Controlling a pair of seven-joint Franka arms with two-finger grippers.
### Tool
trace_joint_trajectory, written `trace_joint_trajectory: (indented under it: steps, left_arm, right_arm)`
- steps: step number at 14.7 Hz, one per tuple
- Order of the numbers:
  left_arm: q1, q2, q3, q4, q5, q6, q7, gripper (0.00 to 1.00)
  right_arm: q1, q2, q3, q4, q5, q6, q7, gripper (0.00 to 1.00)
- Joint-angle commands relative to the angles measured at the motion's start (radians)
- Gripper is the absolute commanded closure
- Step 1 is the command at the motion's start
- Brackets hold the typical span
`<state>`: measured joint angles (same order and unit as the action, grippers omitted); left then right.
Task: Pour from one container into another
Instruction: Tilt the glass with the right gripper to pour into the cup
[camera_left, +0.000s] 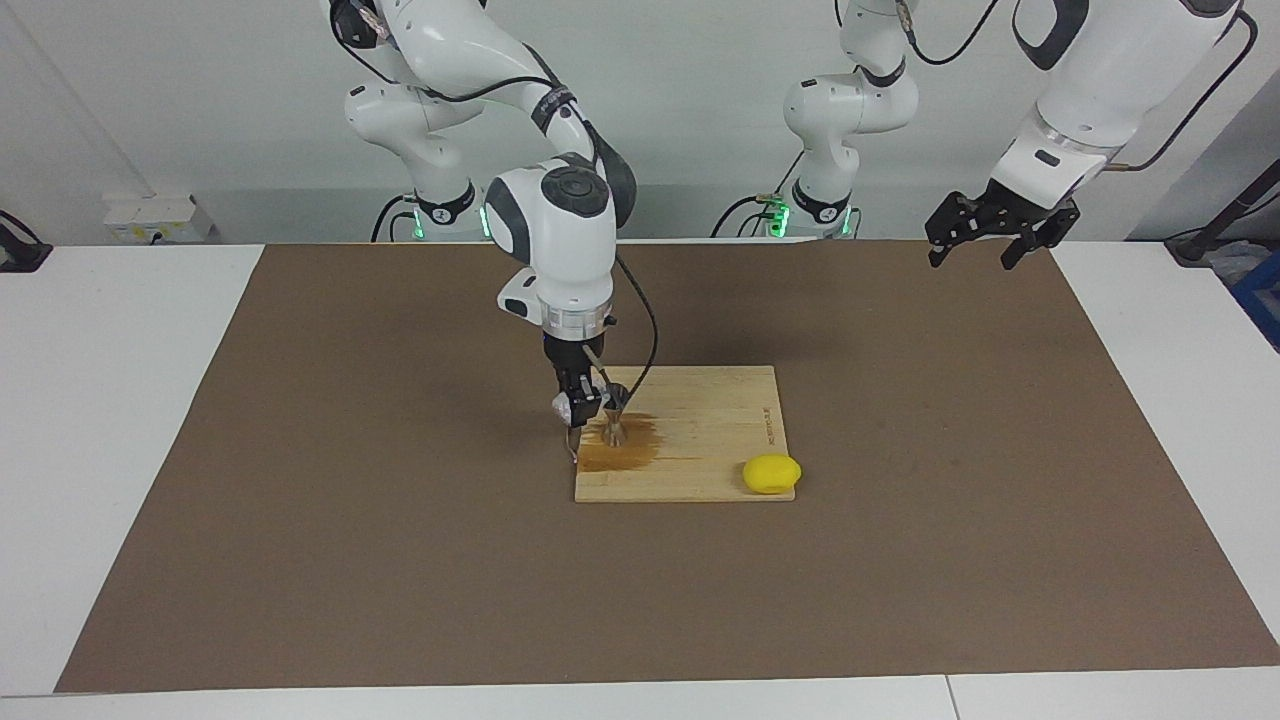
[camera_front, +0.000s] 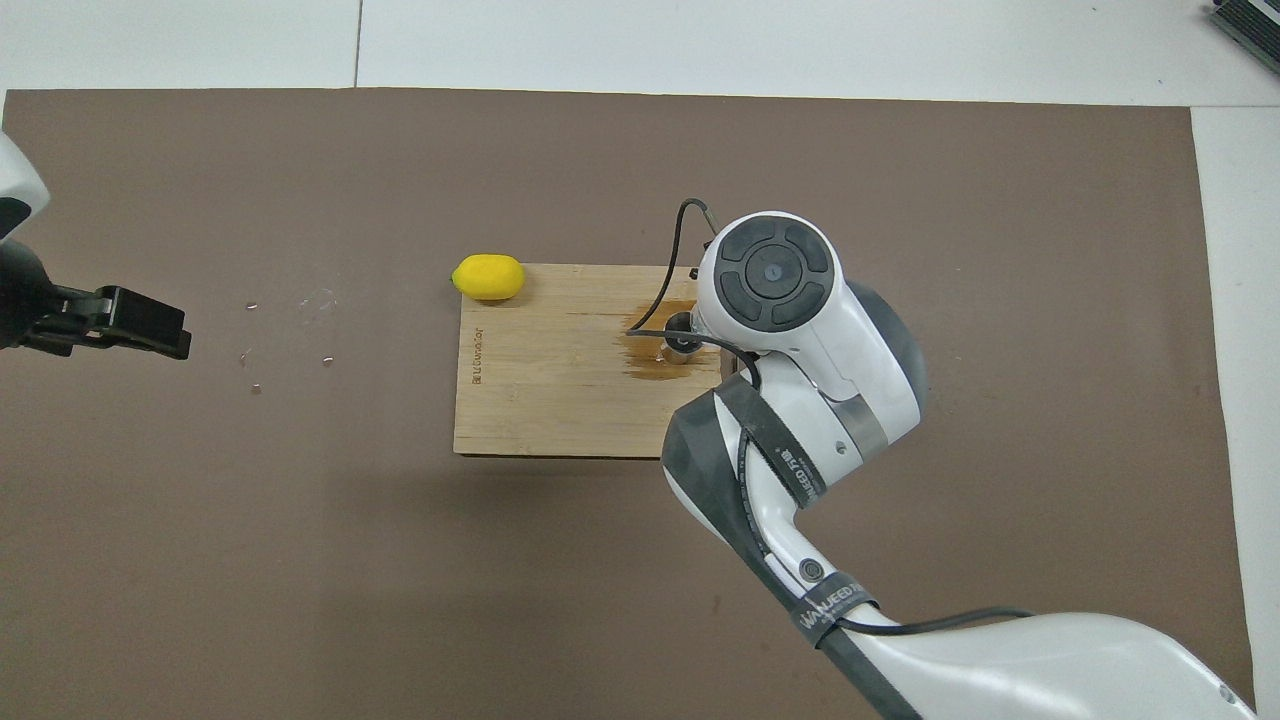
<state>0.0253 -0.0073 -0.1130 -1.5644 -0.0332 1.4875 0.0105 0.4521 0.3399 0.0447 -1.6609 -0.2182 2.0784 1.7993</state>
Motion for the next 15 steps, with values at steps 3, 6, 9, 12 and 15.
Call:
trace_joint_trajectory:
  steps: [3,6,9,12,15]
  left_arm:
    - [-0.004,-0.036,0.003,-0.039,-0.01,0.0,0.0,0.0]
    - [-0.002,-0.036,0.001,-0.039,-0.008,-0.001,-0.001,0.0]
    - [0.001,-0.036,0.003,-0.039,-0.008,-0.001,-0.001,0.0]
    - [0.001,-0.036,0.001,-0.039,-0.008,-0.001,-0.001,0.0]
    - [0.001,-0.036,0.001,-0.039,-0.01,-0.001,-0.001,0.0]
  right_arm:
    - [-0.001,0.018,0.003,0.067,-0.029,-0.064,0.02,1.0]
    - [0.01,0.019,0.003,0.079,-0.03,-0.084,0.02,1.0]
    - [0.022,0.018,0.003,0.081,-0.033,-0.095,0.022,1.0]
    - [0.022,0.018,0.003,0.081,-0.04,-0.095,0.022,1.0]
    - [0.028,0.018,0.003,0.082,-0.064,-0.095,0.022,1.0]
